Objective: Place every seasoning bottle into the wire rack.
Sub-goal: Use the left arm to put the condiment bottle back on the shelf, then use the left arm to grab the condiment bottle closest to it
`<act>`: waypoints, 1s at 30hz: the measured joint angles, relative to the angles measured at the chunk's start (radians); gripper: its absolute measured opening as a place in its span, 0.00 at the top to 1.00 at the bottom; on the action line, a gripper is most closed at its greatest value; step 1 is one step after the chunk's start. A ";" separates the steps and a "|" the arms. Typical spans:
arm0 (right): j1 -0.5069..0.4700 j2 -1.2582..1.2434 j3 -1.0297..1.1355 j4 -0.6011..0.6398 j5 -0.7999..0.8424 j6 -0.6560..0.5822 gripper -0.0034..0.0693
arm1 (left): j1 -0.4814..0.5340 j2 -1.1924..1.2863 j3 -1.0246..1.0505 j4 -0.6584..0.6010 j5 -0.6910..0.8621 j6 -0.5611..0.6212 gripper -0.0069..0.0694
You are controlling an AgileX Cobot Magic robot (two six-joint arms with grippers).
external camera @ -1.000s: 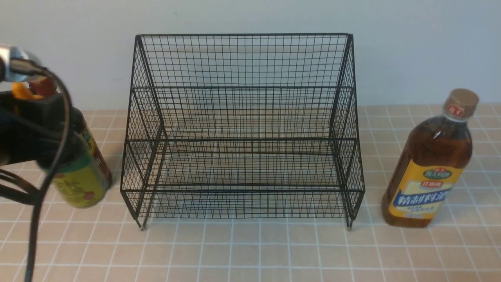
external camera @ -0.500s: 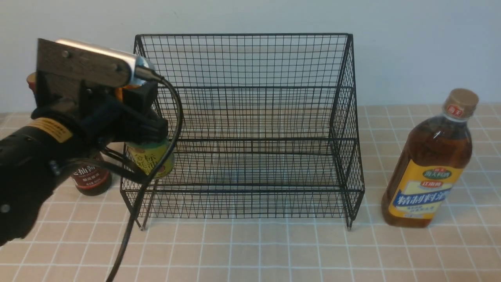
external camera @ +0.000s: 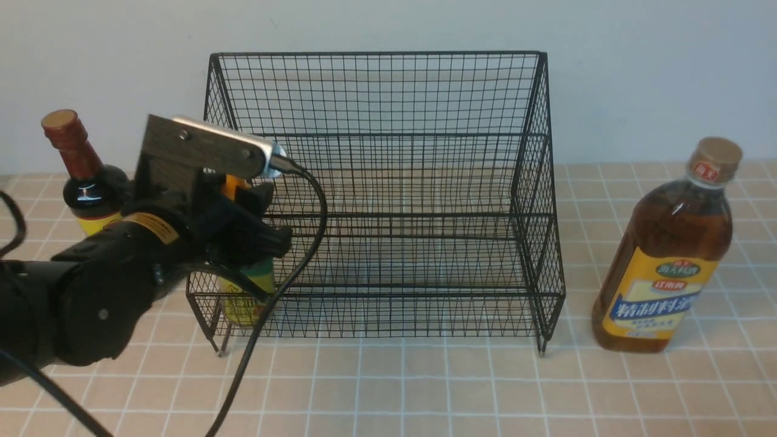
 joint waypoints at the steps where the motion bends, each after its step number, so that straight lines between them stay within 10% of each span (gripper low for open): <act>1: 0.000 0.000 0.000 0.000 0.000 0.000 0.97 | 0.000 0.000 0.000 0.000 -0.003 0.000 0.55; 13: 0.000 0.000 0.000 0.000 0.000 0.000 0.97 | -0.001 -0.025 -0.010 -0.001 0.024 0.000 0.24; 30: 0.000 0.000 0.000 0.000 0.000 0.000 0.97 | 0.203 -0.399 -0.010 -0.268 -0.010 0.286 0.21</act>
